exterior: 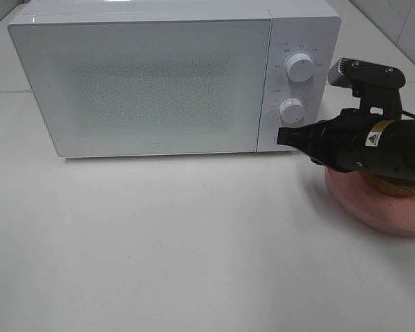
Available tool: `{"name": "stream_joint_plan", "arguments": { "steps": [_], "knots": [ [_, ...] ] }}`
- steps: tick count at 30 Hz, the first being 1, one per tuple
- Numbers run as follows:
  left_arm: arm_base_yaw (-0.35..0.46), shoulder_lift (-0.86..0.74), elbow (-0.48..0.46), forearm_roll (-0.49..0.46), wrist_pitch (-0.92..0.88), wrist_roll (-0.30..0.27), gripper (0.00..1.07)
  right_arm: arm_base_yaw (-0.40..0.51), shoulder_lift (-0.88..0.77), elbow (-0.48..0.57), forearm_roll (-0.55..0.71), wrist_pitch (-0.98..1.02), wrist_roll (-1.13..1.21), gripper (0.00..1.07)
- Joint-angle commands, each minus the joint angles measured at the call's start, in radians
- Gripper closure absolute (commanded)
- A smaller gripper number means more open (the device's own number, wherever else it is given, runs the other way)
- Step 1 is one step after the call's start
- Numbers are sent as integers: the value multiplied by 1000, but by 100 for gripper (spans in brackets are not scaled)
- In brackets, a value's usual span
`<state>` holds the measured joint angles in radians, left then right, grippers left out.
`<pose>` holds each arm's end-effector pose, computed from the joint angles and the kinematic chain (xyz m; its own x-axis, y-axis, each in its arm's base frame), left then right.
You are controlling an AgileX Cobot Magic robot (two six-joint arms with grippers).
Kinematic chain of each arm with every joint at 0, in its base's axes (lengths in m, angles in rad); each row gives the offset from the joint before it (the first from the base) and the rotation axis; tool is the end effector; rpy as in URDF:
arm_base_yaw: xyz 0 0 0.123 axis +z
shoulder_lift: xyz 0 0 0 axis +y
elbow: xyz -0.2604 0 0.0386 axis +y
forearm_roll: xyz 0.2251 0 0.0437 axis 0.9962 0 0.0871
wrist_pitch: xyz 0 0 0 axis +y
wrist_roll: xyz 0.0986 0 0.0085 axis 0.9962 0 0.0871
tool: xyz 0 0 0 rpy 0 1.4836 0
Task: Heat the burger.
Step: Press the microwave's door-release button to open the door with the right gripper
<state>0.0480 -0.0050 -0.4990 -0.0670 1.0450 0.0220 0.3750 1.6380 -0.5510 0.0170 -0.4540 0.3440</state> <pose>0.0045 -0.0055 0.2639 -0.4370 -0.0327 -0.8989 -0.0010 0.9994 -0.0358 0.2644 0.1033 0.1498 -0.5789 0.1500 -0.8015 -0.1675 0.9401 0.2969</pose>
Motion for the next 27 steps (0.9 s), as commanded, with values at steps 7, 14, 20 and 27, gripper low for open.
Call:
{"name": "stream_joint_plan", "arguments": {
  "steps": [7,14,20,27],
  "knots": [
    [2,-20,4,-4,-9,0,107,3,126,-7,-39,-189,457,107],
    [2,-20,4,-4,-9,0,107,3,187,-7,-52,-287,757,107],
    [2,-20,4,-4,-9,0,107,3,249,-11,-51,-379,996,107],
    [2,-20,4,-4,-9,0,107,3,307,-42,-43,-398,1114,107]
  ]
}}
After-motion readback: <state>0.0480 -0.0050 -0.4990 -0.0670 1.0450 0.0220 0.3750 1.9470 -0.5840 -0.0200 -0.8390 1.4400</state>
